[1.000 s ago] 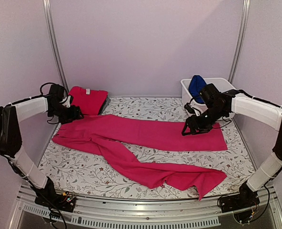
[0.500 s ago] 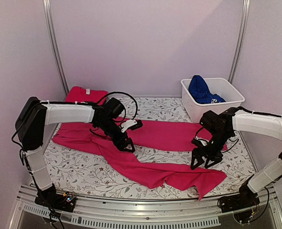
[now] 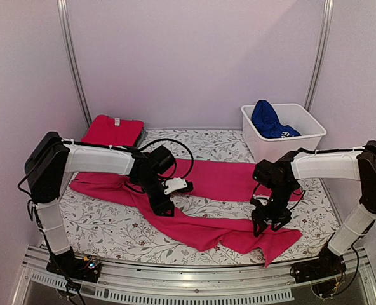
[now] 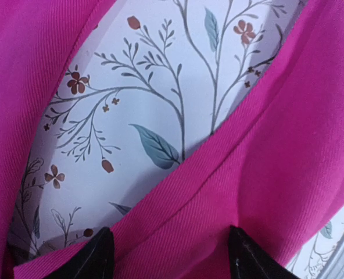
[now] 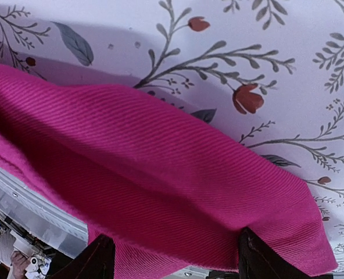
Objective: Fold and stack the mixed laundry pile
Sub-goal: Flatten out the crumpled trousers at the center of the board.
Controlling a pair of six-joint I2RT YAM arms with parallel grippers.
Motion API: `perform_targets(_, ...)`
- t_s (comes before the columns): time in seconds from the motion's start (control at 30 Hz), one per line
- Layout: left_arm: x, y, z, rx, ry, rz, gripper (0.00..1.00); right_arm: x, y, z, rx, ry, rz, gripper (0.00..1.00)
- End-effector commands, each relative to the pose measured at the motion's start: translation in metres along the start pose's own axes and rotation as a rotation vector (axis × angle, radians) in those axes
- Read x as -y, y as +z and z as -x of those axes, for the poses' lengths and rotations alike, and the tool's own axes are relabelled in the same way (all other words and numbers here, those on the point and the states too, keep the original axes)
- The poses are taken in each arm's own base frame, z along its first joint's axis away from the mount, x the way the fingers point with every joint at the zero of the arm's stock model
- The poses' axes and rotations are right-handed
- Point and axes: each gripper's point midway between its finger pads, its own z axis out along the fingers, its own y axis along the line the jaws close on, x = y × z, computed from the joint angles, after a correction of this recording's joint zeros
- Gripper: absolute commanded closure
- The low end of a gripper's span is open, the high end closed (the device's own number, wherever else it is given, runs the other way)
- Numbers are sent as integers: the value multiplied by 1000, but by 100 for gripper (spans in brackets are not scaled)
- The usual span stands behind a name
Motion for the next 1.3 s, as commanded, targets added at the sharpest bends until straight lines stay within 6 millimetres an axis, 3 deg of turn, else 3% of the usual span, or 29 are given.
perform_targets(0.0,-16,14,-7,-85,70,143,36,1,10,1,-17,-1,-24,35)
perform_targets(0.03,-18,15,-5,-85,69,155,44,0,10,3,-14,-4,-22,42)
perform_targets(0.07,-20,14,-3,-83,64,162,62,0,8,7,-3,-8,-29,51)
perform_targets(0.13,-23,-2,10,-21,37,171,91,-1,-2,17,43,-9,-52,72)
perform_targets(0.17,-26,-14,17,31,2,165,100,-2,-16,29,93,-14,-75,81)
perform_targets(0.23,-37,-47,32,175,-82,141,100,1,-43,46,177,-12,-124,98)
perform_targets(0.3,-61,-82,35,306,-183,178,100,4,-74,62,265,-10,-157,100)
perform_targets(0.37,-86,-106,28,386,-272,229,100,11,-101,75,332,-3,-204,100)
perform_targets(0.43,-108,-115,17,402,-347,272,100,15,-120,88,389,-22,-243,100)
perform_targets(0.6,-146,-90,-28,259,-510,357,100,-18,-110,102,393,-153,-80,99)
perform_targets(0.63,-152,-84,-41,220,-556,375,100,-19,-106,102,388,-152,-70,93)
perform_targets(0.73,-165,-75,-67,168,-650,407,100,-10,-98,103,376,-100,-70,49)
perform_targets(0.8,-170,-74,-77,150,-668,439,100,-1,-103,103,405,-38,-40,38)
perform_targets(0.9,-173,-72,-81,142,-665,440,100,32,-114,100,459,123,33,38)
perform_targets(1.03,-174,-68,-77,135,-647,420,100,66,-102,87,470,287,124,39)
perform_targets(1.17,-179,-69,-73,138,-648,430,100,73,-79,90,437,326,148,41)
perform_targets(1.27,-185,-72,-69,157,-648,448,83,72,-67,104,429,347,179,43)
